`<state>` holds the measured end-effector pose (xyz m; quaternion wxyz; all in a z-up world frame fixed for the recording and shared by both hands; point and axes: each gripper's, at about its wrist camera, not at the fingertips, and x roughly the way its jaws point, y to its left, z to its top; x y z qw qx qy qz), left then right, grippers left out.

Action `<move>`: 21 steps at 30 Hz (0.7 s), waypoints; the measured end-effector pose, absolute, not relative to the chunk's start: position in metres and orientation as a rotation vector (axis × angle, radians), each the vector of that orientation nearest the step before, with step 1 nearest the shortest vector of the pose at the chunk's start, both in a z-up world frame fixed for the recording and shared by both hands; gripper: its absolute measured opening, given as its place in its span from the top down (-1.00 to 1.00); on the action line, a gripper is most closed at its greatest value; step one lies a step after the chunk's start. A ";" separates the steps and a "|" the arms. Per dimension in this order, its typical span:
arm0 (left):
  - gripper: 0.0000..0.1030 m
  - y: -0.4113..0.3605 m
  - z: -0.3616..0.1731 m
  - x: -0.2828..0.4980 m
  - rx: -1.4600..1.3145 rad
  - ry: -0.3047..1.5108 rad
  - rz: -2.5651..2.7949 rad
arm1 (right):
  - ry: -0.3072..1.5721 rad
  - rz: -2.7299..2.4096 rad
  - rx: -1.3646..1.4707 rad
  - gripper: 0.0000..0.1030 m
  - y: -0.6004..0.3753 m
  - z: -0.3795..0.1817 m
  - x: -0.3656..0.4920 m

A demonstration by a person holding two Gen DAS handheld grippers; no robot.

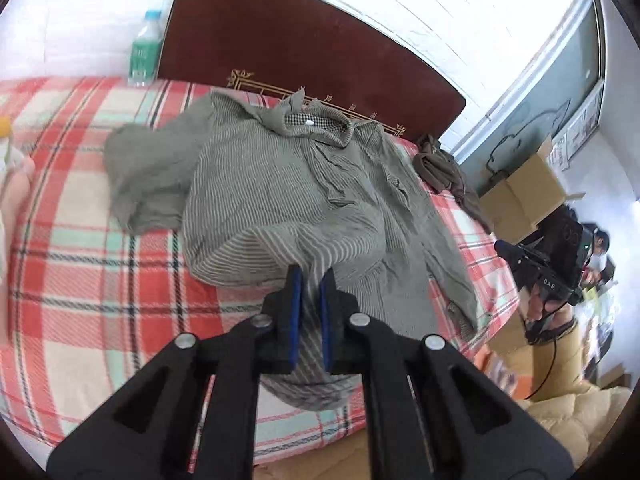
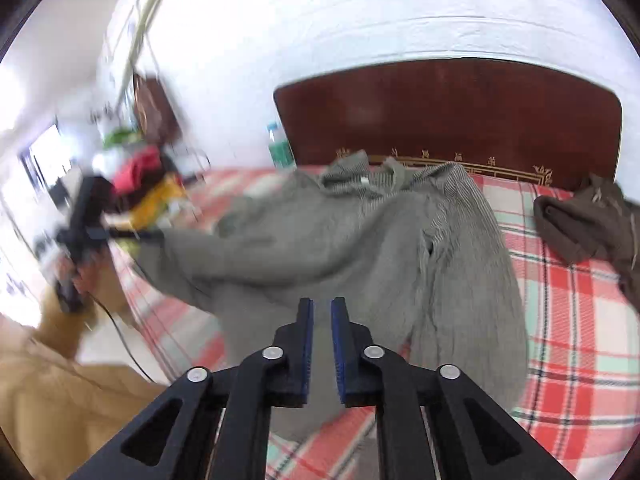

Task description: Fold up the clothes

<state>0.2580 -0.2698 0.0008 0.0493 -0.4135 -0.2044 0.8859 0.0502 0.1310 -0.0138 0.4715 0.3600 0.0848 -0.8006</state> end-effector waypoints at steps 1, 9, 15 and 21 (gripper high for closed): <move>0.83 -0.267 0.000 0.256 -1.274 -0.598 2.700 | 0.265 -1.931 0.873 0.24 0.114 -0.021 0.062; 0.83 -0.267 -0.034 0.240 -1.412 -0.674 2.644 | 0.773 -1.683 0.760 -0.25 -0.030 -0.108 0.149; 0.83 -0.288 -0.028 0.253 -1.366 -0.731 2.647 | 0.803 -1.610 0.890 0.90 -0.041 -0.128 0.130; 0.68 -0.300 -0.016 0.268 -1.258 -0.743 2.645 | 0.558 -1.631 0.931 0.91 0.026 -0.057 0.101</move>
